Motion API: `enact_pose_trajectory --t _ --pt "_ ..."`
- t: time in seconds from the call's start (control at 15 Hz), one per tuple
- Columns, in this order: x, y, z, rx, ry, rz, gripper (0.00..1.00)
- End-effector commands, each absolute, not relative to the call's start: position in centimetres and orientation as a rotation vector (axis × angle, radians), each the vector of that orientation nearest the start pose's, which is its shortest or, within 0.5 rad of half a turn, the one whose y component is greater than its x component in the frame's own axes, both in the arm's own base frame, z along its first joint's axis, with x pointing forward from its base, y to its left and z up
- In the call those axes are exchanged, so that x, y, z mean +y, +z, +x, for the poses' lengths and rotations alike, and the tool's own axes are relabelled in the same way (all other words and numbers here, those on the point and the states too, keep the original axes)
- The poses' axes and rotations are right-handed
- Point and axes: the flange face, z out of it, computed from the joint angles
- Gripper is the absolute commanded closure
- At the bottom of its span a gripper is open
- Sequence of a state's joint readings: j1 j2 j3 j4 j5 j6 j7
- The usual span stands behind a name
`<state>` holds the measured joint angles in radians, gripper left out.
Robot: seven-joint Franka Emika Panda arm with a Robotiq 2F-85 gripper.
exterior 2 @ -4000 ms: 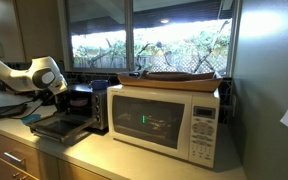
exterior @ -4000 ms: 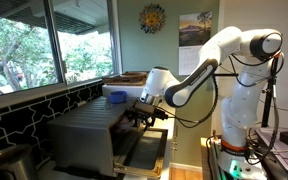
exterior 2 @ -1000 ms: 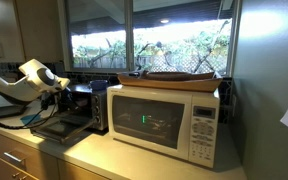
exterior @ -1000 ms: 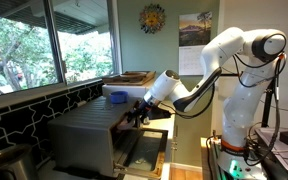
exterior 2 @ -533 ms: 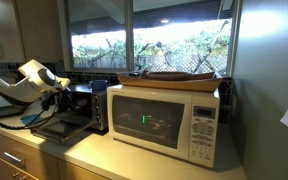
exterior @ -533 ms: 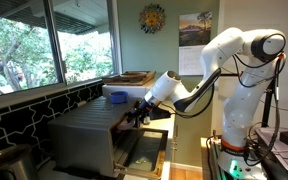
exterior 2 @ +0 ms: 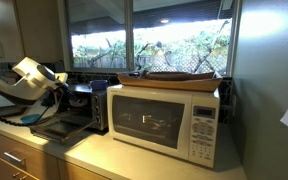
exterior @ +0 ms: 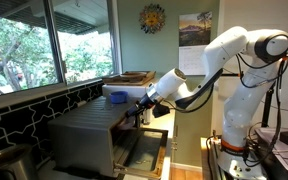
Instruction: Pour the water from the blue cup to the pink bowl then put the bowl into the oven
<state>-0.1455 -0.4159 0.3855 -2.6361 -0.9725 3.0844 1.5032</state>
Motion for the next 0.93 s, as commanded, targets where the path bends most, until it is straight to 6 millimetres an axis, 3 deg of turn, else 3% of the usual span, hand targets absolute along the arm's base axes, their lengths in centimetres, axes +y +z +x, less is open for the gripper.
enact_pose_trajectory --t 0.0,0.6,0.87 --pt "16.5 44.2 38.9 0.245 -1.343 -2.685 0.0" --pt "15.2 43.8 37.3 0.01 -1.297 -2.614 0.0" --pt "14.2 42.6 36.3 -0.087 -1.254 -2.599 0.0"
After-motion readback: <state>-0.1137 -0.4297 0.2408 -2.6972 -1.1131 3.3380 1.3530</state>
